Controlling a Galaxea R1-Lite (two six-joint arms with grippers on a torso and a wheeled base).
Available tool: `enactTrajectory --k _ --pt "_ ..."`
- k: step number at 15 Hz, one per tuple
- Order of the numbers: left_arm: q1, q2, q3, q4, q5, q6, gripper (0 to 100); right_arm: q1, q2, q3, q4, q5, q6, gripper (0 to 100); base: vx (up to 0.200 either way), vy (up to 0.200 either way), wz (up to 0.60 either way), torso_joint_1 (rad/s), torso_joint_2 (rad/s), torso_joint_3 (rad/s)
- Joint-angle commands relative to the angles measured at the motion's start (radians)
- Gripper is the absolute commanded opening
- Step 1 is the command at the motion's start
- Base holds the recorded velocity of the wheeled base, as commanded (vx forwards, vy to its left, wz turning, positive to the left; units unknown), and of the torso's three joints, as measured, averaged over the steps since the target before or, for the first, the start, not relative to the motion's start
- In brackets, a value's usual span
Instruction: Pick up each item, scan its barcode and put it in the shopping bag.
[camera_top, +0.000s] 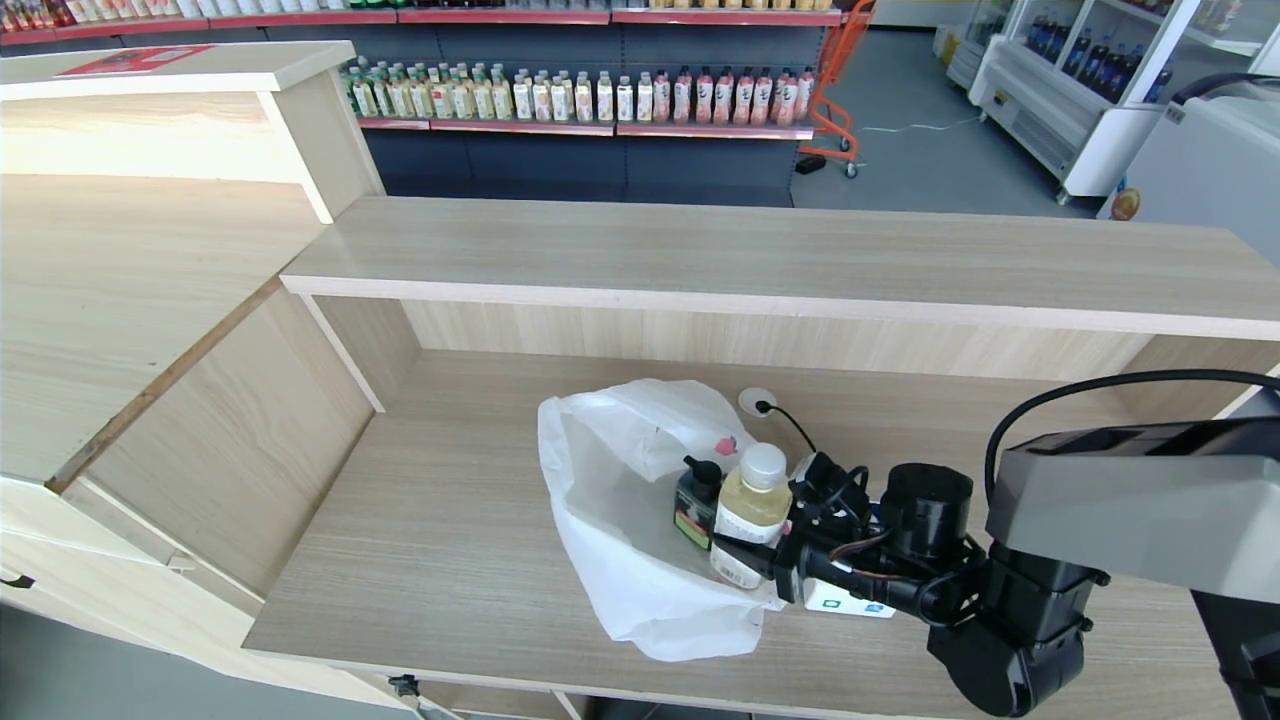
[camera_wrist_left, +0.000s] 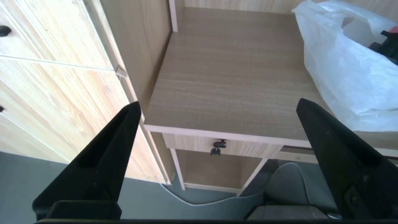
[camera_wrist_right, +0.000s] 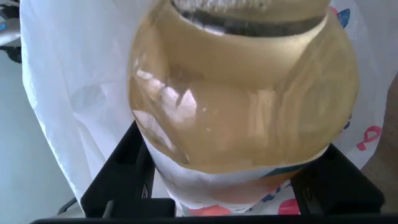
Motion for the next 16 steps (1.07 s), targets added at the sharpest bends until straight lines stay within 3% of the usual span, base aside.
enactTrajectory --k 1,5,10,16 --pt "0.000 0.000 0.000 0.000 0.001 -0.001 100 0.000 0.007 -0.009 -0.001 0.001 -0.001 100 0.000 0.000 0.00 0.000 0.00 0.000" --pt "0.000 0.000 0.000 0.000 0.001 -0.001 100 0.003 -0.021 -0.023 -0.001 -0.001 0.025 100 0.000 0.000 0.00 0.000 0.00 0.000" --pt "0.000 0.000 0.000 0.000 0.001 -0.001 100 -0.002 -0.146 0.003 -0.001 -0.004 0.173 100 0.000 0.000 0.00 0.000 0.00 0.000" --pt "0.000 0.000 0.000 0.000 0.001 -0.001 100 -0.097 -0.551 0.296 0.039 -0.018 0.289 100 0.000 0.000 0.00 0.000 0.00 0.000"
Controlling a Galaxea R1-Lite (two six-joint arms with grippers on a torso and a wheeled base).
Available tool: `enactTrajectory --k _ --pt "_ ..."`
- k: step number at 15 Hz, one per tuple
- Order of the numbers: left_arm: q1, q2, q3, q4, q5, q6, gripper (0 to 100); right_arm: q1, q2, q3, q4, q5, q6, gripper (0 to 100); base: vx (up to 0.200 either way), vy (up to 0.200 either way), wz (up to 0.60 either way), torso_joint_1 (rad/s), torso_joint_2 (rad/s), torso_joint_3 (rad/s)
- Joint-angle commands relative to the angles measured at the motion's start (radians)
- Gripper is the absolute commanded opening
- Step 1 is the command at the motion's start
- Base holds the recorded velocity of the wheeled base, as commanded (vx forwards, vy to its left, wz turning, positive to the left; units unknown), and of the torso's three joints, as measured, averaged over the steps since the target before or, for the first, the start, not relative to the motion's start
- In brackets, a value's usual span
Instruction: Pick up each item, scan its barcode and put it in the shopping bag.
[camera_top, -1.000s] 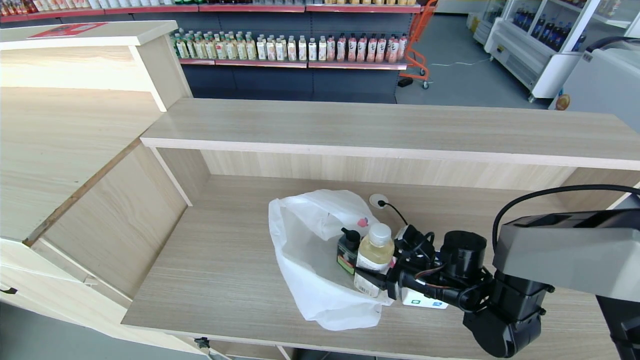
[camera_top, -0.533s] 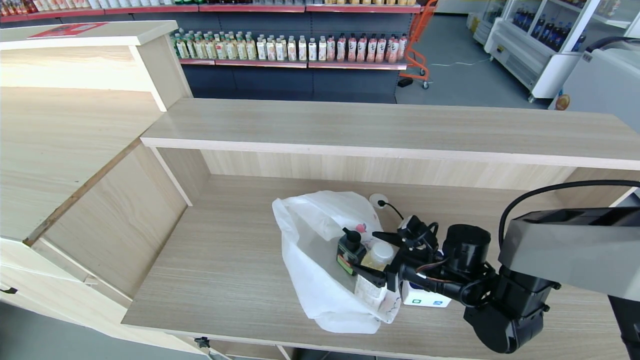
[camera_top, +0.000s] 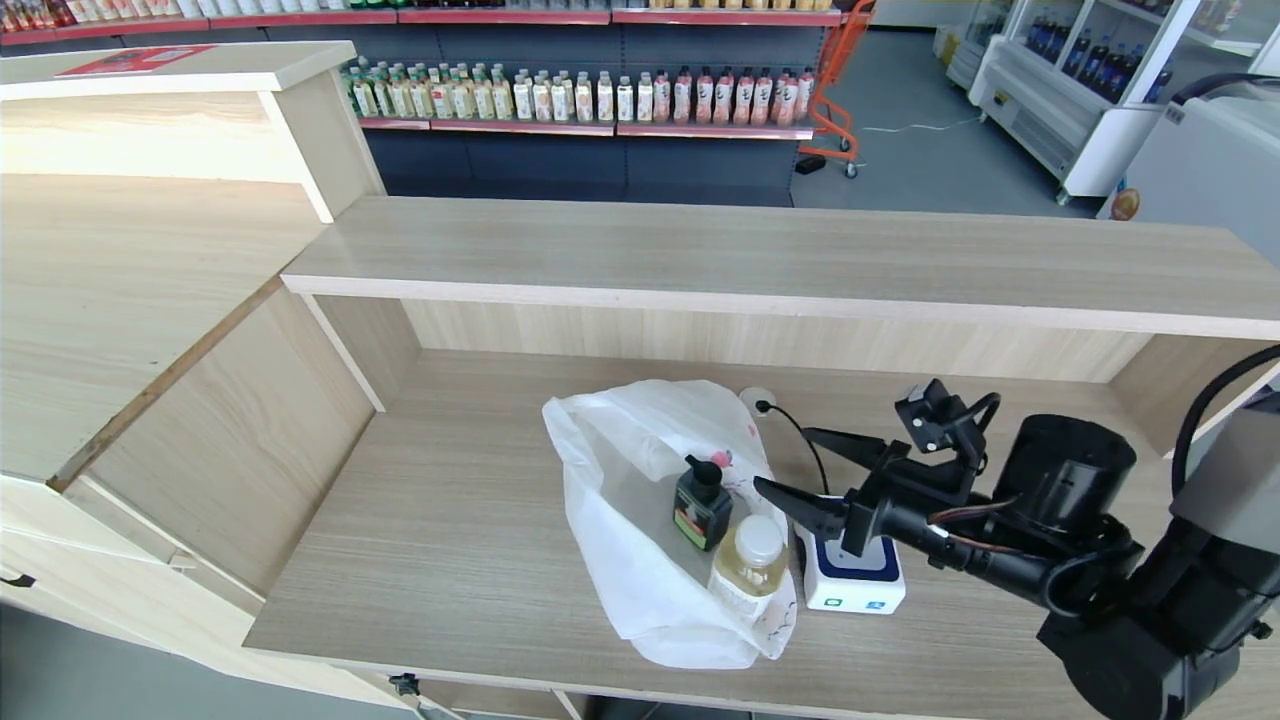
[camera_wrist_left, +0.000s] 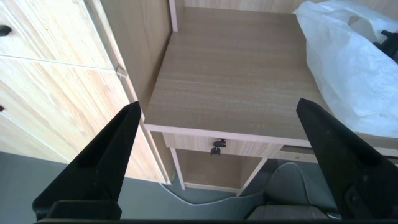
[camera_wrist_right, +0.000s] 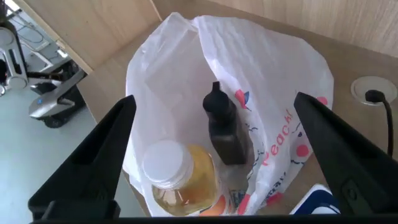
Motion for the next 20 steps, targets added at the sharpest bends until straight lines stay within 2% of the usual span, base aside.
enactTrajectory --k 1,4,6,7,9,10,11,13,15,16,19,20 --pt "0.000 0.000 0.000 0.000 0.001 0.000 100 -0.068 -0.274 0.152 0.088 -0.029 0.034 100 0.000 0.000 0.00 0.000 0.00 0.000" --pt "0.000 0.000 0.000 0.000 0.001 0.000 100 -0.183 -0.400 0.235 0.161 -0.181 0.105 100 0.000 0.000 0.00 0.000 0.00 0.000" --pt "0.000 0.000 0.000 0.000 0.001 0.000 100 -0.249 -0.547 0.388 0.199 -0.247 0.098 100 0.000 0.000 0.00 0.000 0.00 0.000" --pt "0.000 0.000 0.000 0.000 0.001 0.000 100 -0.259 -0.690 0.433 0.305 -0.296 0.086 100 0.000 0.000 0.00 0.000 0.00 0.000" --pt "0.000 0.000 0.000 0.000 0.001 0.000 100 -0.262 -0.972 0.433 0.673 -0.454 0.085 100 0.000 0.000 0.00 0.000 0.00 0.000" --pt "0.000 0.000 0.000 0.000 0.001 0.000 100 -0.263 -1.073 0.433 0.791 -0.466 0.086 100 0.000 0.000 0.00 0.000 0.00 0.000" --pt "0.000 0.000 0.000 0.000 0.001 0.000 100 -0.283 -1.254 0.433 1.000 -0.469 0.078 100 0.000 0.000 0.00 0.000 0.00 0.000" --pt "0.000 0.000 0.000 0.000 0.001 0.000 100 -0.337 -1.567 0.433 1.274 -0.469 0.026 100 0.000 0.000 0.00 0.000 0.00 0.000" --pt "0.000 0.000 0.000 0.000 0.001 0.000 100 -0.361 -1.739 0.433 1.449 -0.470 0.009 100 0.000 0.000 0.00 0.000 0.00 0.000" --pt "0.000 0.000 0.000 0.000 0.001 0.000 100 -0.383 -1.825 0.433 1.501 -0.466 0.012 100 0.000 0.000 0.00 0.000 0.00 0.000" --pt "0.000 0.000 0.000 0.000 0.001 0.000 100 -0.381 -1.962 0.433 1.495 -0.406 -0.026 100 0.000 0.000 0.00 0.000 0.00 0.000" --pt "0.000 0.000 0.000 0.000 0.001 0.000 100 -0.377 -1.988 0.433 1.498 -0.421 -0.043 100 0.000 0.000 0.00 0.000 0.00 0.000"
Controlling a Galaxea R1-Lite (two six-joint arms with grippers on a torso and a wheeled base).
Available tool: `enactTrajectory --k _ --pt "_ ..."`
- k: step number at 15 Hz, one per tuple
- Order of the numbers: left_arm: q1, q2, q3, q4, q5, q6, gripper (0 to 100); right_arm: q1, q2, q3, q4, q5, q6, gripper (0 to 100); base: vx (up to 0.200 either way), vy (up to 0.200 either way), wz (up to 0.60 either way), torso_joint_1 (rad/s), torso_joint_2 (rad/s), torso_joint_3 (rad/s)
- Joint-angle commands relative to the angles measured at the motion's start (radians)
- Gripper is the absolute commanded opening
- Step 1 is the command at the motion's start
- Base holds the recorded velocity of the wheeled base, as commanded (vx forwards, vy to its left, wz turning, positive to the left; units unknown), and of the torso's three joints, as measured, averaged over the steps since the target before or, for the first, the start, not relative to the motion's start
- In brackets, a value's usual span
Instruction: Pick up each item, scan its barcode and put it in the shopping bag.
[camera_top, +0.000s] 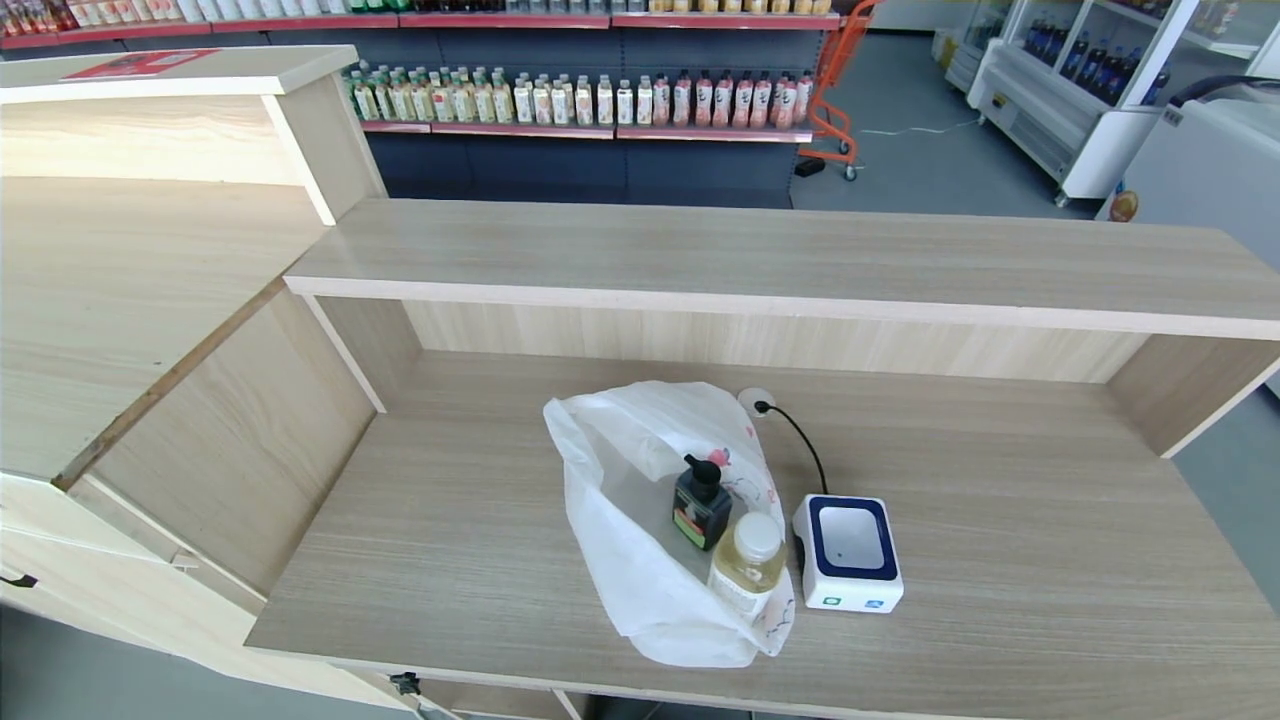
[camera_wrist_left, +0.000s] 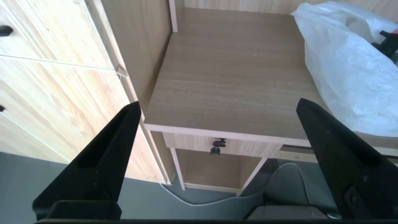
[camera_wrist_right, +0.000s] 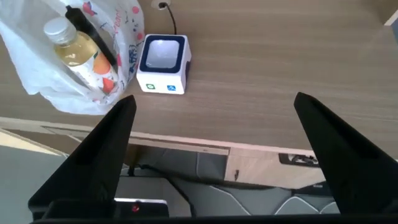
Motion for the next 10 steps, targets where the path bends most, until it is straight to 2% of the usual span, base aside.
enactTrajectory --k 1,3,10 --pt "0.000 0.000 0.000 0.000 0.001 0.000 100 -0.009 -0.177 0.001 0.038 -0.028 -0.019 100 0.000 0.000 0.00 0.000 0.00 0.000" --pt "0.000 0.000 0.000 0.000 0.001 0.000 100 -0.007 -0.177 0.001 0.074 -0.049 -0.019 100 0.000 0.000 0.00 0.000 0.00 0.000" --pt "0.000 0.000 0.000 0.000 0.001 0.000 100 -0.007 -0.177 0.001 0.078 -0.055 0.003 100 0.000 0.000 0.00 0.000 0.00 0.000"
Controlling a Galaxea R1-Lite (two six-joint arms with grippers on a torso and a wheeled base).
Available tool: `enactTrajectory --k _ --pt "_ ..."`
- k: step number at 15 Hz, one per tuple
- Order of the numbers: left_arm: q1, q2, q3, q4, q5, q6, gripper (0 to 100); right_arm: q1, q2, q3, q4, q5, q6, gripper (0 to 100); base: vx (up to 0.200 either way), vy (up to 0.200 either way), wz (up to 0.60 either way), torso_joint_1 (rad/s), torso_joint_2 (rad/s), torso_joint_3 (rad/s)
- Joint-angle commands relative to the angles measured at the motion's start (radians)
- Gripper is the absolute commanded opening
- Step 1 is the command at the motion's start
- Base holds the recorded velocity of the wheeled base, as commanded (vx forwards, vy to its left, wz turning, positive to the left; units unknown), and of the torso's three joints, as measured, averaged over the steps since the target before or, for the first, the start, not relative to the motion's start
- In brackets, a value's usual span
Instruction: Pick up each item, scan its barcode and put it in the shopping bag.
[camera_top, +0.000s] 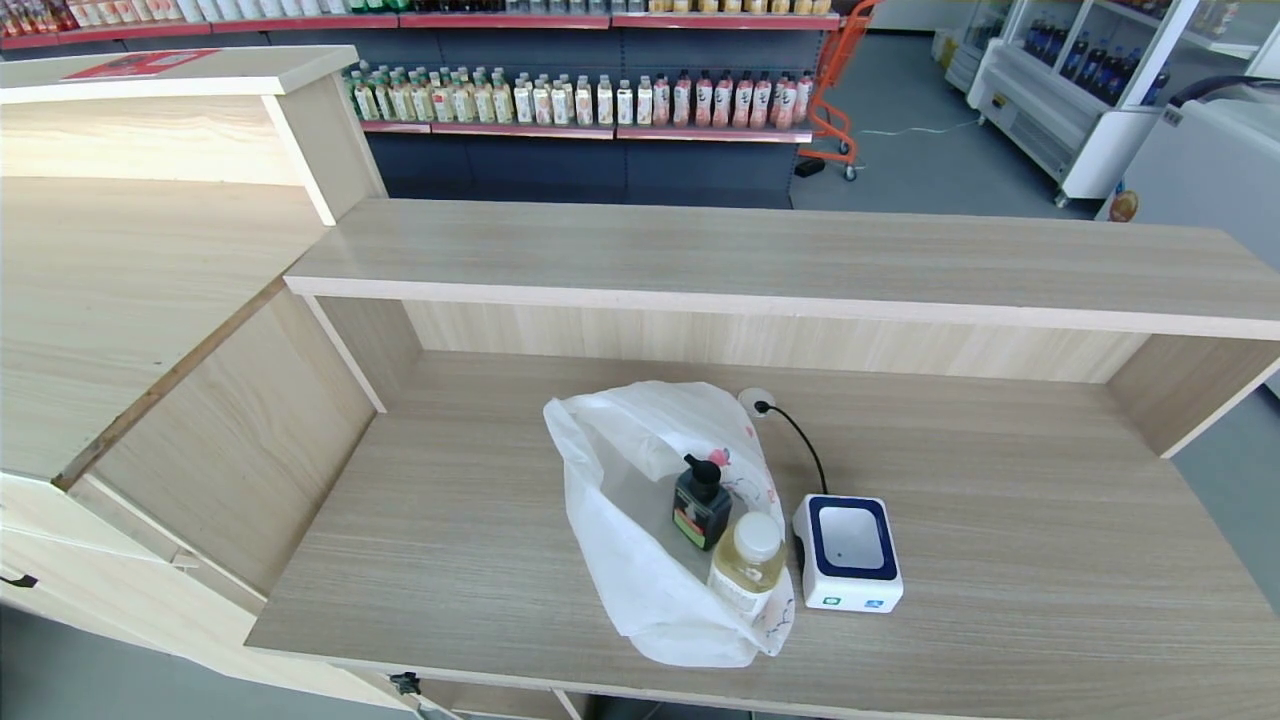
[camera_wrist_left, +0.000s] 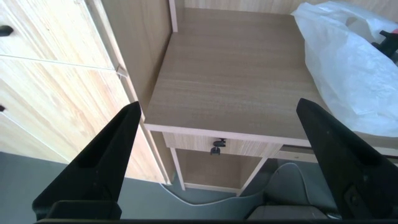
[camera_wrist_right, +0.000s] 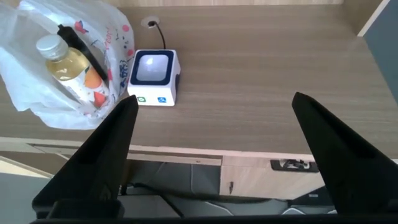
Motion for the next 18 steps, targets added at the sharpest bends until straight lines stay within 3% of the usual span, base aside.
enactTrajectory --k 1,7,16,18 --pt "0.000 0.000 0.000 0.000 0.000 -0.001 100 -0.001 0.004 0.000 0.000 -0.002 0.002 0 0.000 0.000 0.00 0.000 0.00 0.000" --pt "0.000 0.000 0.000 0.000 -0.001 0.001 100 -0.001 0.004 0.000 0.000 -0.003 0.006 0 0.000 0.000 0.00 0.000 0.00 0.000" --pt "0.000 0.000 0.000 0.000 0.000 0.001 100 -0.001 0.004 0.000 0.000 -0.003 0.006 0 0.000 -0.200 0.00 0.002 0.00 0.002" --pt "0.000 0.000 0.000 0.000 0.000 0.002 100 -0.001 0.004 0.000 0.000 -0.003 0.005 0 0.000 0.000 0.00 0.000 0.00 0.000"
